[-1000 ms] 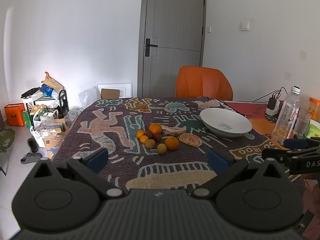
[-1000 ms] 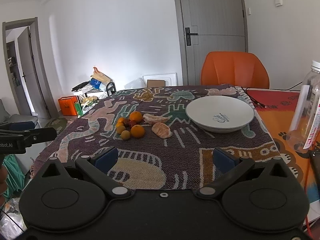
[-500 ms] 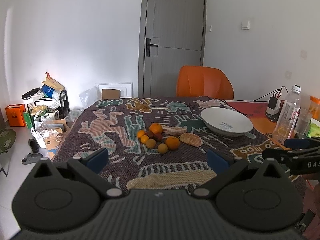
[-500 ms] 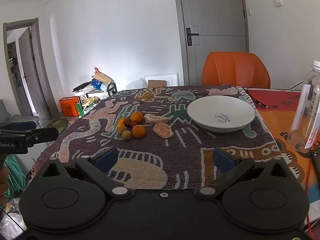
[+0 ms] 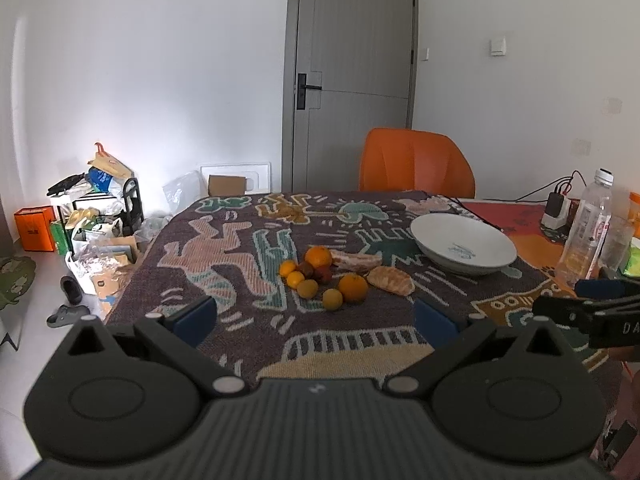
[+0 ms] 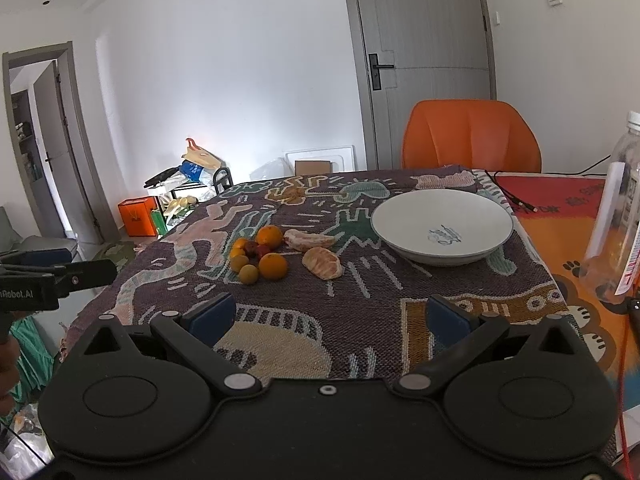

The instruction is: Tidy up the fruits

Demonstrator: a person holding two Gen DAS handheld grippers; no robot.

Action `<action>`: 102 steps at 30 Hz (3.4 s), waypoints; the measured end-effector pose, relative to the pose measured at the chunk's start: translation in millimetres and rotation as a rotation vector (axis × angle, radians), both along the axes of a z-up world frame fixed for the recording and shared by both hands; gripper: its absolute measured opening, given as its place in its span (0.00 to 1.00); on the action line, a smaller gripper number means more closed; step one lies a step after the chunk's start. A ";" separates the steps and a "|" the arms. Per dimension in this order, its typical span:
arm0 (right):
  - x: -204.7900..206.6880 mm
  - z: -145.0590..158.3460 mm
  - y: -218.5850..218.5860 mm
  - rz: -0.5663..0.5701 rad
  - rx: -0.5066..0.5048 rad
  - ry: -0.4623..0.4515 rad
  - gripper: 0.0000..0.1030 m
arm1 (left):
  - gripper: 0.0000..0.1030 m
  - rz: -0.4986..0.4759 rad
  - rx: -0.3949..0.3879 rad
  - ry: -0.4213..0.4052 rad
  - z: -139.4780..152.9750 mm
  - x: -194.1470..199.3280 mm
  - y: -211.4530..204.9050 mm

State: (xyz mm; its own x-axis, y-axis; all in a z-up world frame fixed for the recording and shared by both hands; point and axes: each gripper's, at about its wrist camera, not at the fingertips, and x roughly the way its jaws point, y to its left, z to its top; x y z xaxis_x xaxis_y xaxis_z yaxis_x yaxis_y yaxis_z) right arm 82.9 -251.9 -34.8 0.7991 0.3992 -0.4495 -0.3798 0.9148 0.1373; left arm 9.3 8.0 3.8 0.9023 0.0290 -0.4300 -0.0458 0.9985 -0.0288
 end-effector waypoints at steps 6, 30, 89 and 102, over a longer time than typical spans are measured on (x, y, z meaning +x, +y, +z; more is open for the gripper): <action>16.0 -4.5 1.0 -0.001 0.001 0.006 1.00 | 1.00 0.000 -0.006 -0.009 -4.2 21.0 3.8; 112.8 -35.7 17.0 0.078 0.023 0.110 0.81 | 0.61 -0.042 -0.120 0.138 -55.6 130.9 8.6; 191.8 -71.0 99.9 0.258 -0.270 0.172 0.29 | 0.23 -0.003 -0.300 0.182 -81.3 158.3 50.5; 181.9 -50.3 55.8 0.193 -0.132 0.152 0.18 | 0.23 -0.069 -0.249 0.159 -61.5 165.6 19.5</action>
State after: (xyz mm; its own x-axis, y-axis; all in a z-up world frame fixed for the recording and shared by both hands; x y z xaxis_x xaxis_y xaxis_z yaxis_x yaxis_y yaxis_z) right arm 264.9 -196.1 -85.1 0.6333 0.4675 -0.6168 -0.5329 0.8413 0.0905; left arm 174.9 27.5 -57.7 0.8192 -0.1545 -0.5523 -0.0012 0.9626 -0.2711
